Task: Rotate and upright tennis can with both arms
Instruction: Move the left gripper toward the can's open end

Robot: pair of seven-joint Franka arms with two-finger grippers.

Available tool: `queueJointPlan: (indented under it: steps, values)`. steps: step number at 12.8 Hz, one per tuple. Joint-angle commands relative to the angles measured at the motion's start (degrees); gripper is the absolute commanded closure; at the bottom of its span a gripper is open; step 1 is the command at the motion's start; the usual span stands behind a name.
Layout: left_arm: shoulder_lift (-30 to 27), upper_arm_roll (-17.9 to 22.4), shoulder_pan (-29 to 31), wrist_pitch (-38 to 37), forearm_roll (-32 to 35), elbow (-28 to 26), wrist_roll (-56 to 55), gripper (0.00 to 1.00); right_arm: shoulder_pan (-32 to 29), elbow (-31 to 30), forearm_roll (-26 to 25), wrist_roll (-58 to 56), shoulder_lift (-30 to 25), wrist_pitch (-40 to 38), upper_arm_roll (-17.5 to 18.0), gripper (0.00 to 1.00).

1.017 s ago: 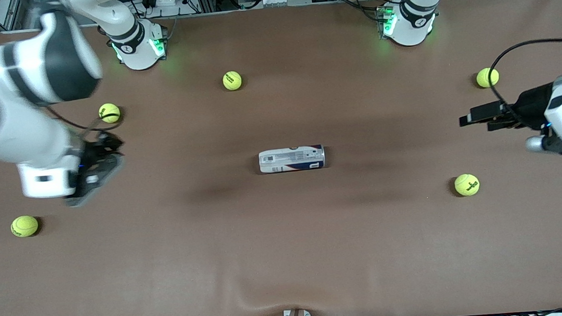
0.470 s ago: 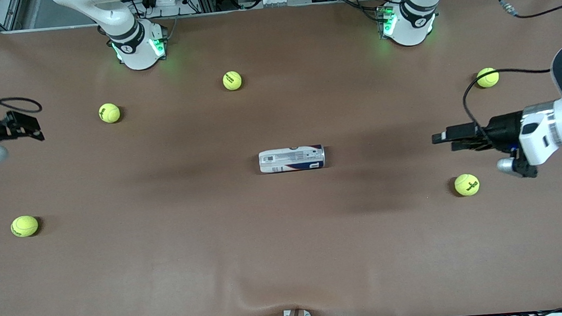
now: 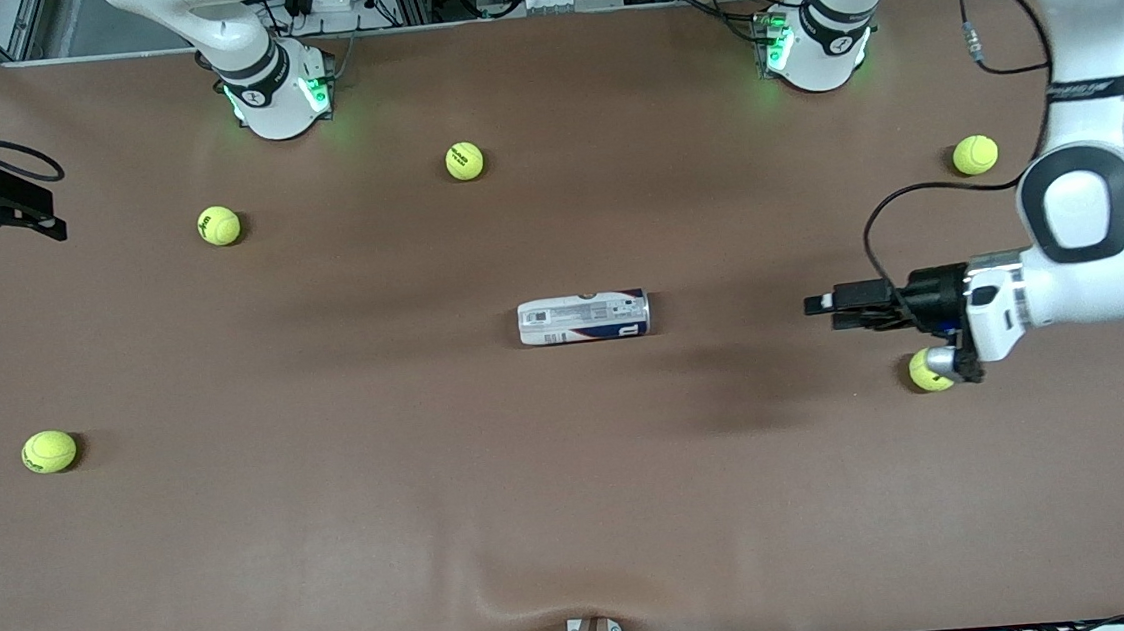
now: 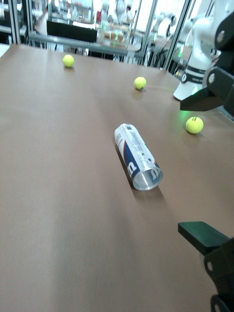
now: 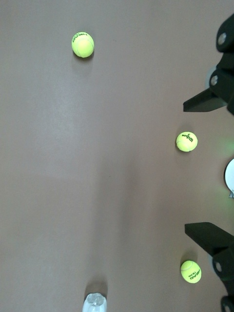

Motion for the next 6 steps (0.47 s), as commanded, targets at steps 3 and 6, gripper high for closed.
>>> queueJointPlan:
  steps: [3,6]
  values:
    - [5.07,-3.00,0.02,2.53,-11.43,-2.18,8.02,0.00,-3.24,-0.97,1.70,4.47,-2.00,-1.08,0.55,0.00]
    - [9.64,-4.59,-1.03,4.19,-17.60,-2.81,12.51,0.00,-4.22,-1.05,1.70,10.33,-3.84,-5.29,1.16,0.00]
